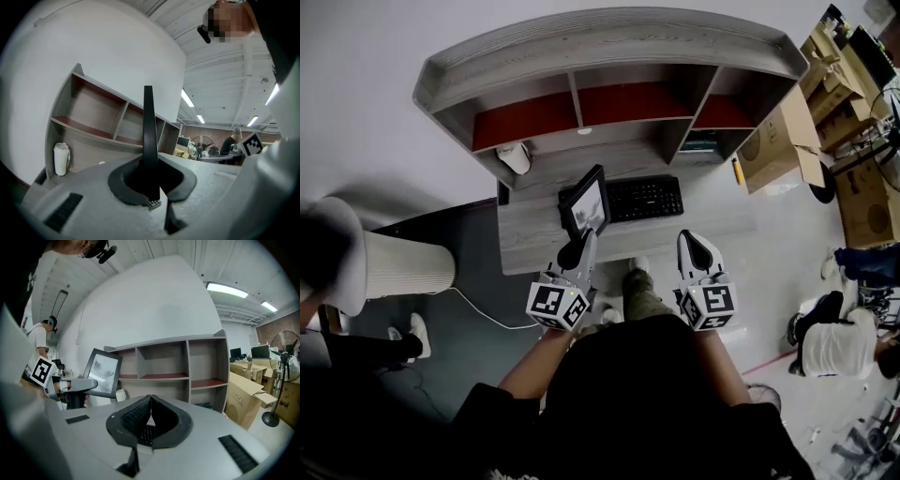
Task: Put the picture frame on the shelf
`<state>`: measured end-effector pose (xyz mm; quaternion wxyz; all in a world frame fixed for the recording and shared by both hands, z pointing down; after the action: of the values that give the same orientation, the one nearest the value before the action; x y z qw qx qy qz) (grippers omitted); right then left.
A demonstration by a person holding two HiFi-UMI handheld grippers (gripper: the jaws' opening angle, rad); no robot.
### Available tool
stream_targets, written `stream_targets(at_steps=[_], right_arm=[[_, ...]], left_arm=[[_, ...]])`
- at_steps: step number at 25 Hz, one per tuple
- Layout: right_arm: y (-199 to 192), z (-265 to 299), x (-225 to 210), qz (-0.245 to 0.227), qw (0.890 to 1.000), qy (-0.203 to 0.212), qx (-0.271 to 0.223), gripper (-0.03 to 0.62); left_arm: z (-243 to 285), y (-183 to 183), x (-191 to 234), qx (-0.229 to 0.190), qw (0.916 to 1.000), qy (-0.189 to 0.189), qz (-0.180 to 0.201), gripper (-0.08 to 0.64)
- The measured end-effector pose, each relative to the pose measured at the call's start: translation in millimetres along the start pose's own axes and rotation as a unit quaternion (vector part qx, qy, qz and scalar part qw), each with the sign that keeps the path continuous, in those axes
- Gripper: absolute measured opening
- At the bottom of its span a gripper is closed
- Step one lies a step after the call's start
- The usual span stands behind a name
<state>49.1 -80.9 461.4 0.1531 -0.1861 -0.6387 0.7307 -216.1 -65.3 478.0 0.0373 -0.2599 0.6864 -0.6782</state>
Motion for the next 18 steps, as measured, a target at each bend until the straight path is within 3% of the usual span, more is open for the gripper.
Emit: stream_targets(at_steps=[6, 11, 18], right_arm=[[22, 41, -50, 0.046, 0.998, -0.015, -0.028, 0.014], [36, 74, -84, 0.045, 0.998, -0.017, -0.036, 0.014], [41, 103, -120, 0.036, 0.999, -0.020, -0.036, 0.014]], left_arm=[[80, 9, 1, 0.017, 0.9992, -0.027, 0.024, 0.034], [145, 11, 0, 0.023, 0.9977, -0.047, 0.043, 0.034], [220, 11, 6, 0.027, 0.9972, -0.060, 0.036, 0.034]])
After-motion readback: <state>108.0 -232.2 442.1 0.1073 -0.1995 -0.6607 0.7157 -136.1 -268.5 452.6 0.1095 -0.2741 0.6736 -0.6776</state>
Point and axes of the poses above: the fingertips, and each gripper's own axes: z forward along the fingers, x to its left, y out of its top, the point moved 8 cm from there along -z, backward along the fingers, and after that the axes turned 7 degrees about -x, right-handed, at the moved point
